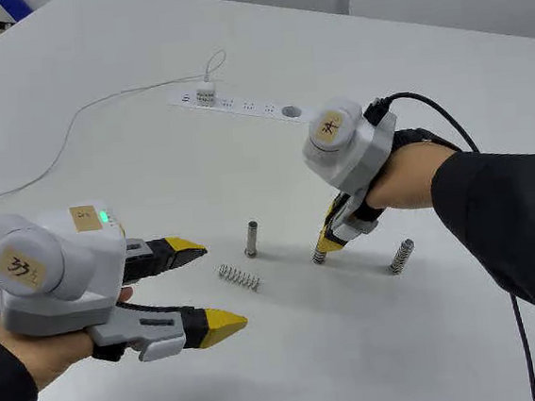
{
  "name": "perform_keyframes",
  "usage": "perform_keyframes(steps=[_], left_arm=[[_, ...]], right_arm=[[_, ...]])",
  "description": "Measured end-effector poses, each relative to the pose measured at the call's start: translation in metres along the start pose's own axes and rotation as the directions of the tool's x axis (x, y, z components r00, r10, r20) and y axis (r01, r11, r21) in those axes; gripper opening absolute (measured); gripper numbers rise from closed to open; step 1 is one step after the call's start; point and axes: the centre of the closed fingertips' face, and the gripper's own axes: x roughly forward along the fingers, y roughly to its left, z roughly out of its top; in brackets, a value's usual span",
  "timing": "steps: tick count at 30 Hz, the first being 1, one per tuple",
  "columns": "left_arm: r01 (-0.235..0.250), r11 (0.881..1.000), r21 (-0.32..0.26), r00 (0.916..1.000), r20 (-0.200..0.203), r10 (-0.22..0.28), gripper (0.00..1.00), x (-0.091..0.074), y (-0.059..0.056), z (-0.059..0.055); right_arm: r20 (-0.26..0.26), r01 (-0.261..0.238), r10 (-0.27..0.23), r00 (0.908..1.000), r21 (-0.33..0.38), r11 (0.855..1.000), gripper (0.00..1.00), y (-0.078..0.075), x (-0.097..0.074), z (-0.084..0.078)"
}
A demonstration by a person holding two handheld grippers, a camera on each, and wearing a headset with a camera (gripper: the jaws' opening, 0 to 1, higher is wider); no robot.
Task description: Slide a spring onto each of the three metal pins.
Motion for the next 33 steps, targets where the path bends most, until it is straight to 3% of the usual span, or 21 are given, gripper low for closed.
perform_keyframes(steps=[8, 12, 25, 33], left_arm=[[-0.001, 1.000, 0.004, 1.0000, 0.001, 0.001, 0.58, 0.000, 0.000, 0.000], [-0.002, 1.000, 0.007, 1.0000, 0.000, 0.002, 0.58, -0.001, 0.000, 0.001], [-0.010, 1.000, 0.006, 0.9999, 0.000, 0.010, 0.58, -0.004, 0.003, 0.000], [-0.011, 1.000, 0.005, 0.9999, -0.001, 0.011, 0.57, -0.004, 0.003, 0.000]], right_arm=[[0.038, 0.033, -0.031, 0.9988, -0.038, 0.999, 0.18, 0.010, -0.021, 0.017], [0.057, 0.020, -0.017, 0.9982, -0.064, 0.998, 0.18, 0.024, -0.023, 0.031], [0.080, -0.078, 0.085, 0.9931, -0.091, 0.993, 0.16, 0.067, 0.015, 0.054], [0.093, -0.094, 0.099, 0.9908, -0.059, 0.994, 0.15, 0.073, 0.033, 0.057]])
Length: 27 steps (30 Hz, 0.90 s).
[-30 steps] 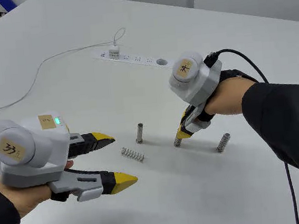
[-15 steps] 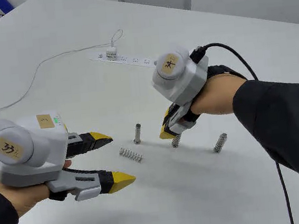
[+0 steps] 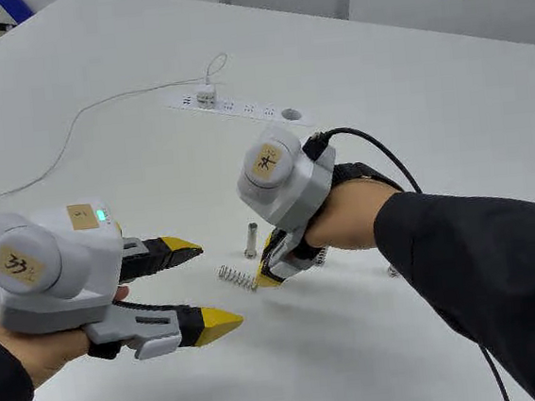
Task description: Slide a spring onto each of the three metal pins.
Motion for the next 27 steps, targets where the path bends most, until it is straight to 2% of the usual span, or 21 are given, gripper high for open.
perform_keyframes(steps=[15, 22, 27], left_arm=[[-0.003, 1.000, 0.000, 1.0000, -0.006, 0.003, 0.57, -0.001, 0.001, -0.001], [-0.008, 1.000, -0.003, 0.9999, -0.009, 0.008, 0.57, -0.003, 0.002, -0.002], [-0.009, 1.000, -0.002, 0.9999, -0.011, 0.009, 0.57, -0.003, 0.003, -0.003]], right_arm=[[0.001, -0.008, 0.008, 1.0000, 0.057, 0.998, 0.13, -0.001, 0.020, -0.004], [-0.003, -0.013, 0.014, 0.9999, 0.049, 0.999, 0.12, 0.001, 0.023, -0.005], [-0.001, -0.017, 0.017, 0.9999, 0.036, 0.999, 0.12, 0.004, 0.018, -0.004]])
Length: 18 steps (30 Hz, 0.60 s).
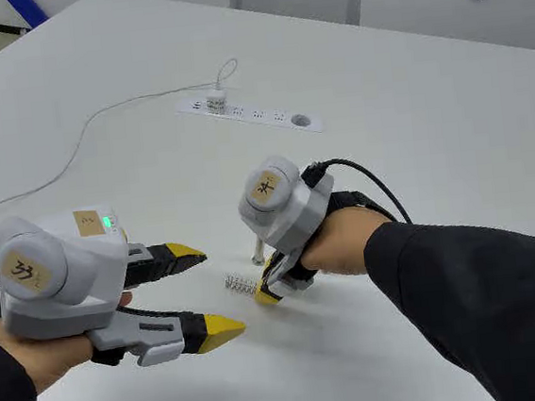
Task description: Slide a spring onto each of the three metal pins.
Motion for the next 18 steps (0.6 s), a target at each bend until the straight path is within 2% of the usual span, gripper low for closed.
perform_keyframes(steps=[10, 18], left_arm=[[0.021, 1.000, 0.010, 0.9997, -0.012, -0.021, 0.56, 0.005, -0.007, -0.003], [0.052, 0.998, 0.033, 0.9983, -0.027, -0.051, 0.55, 0.014, -0.015, -0.004]], right_arm=[[-0.005, -0.021, 0.020, 0.9998, -0.095, 0.995, 0.11, 0.020, -0.032, 0.000], [0.010, -0.034, 0.036, 0.9993, -0.118, 0.992, 0.11, 0.029, -0.054, -0.001]])
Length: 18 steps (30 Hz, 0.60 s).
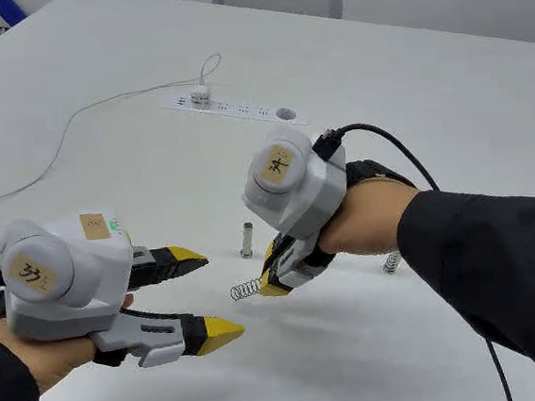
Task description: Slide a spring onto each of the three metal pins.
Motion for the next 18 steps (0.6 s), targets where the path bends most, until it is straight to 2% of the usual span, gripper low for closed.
perform_keyframes(steps=[4, 9, 18], left_arm=[[0.015, 1.000, 0.025, 0.9998, -0.010, -0.015, 0.53, 0.004, -0.003, 0.001], [0.037, 0.997, 0.060, 0.9992, -0.016, -0.036, 0.46, 0.007, -0.008, 0.002], [0.059, 0.992, 0.110, 0.9982, -0.016, -0.058, 0.32, 0.009, -0.012, 0.003]], right_arm=[[0.011, -0.017, 0.017, 0.9998, -0.019, 1.000, 0.11, 0.010, -0.015, 0.003], [0.021, -0.033, 0.035, 0.9992, -0.051, 0.998, 0.11, 0.019, -0.029, 0.009], [0.032, -0.065, 0.067, 0.9972, -0.066, 0.996, 0.11, 0.033, -0.039, 0.017]])
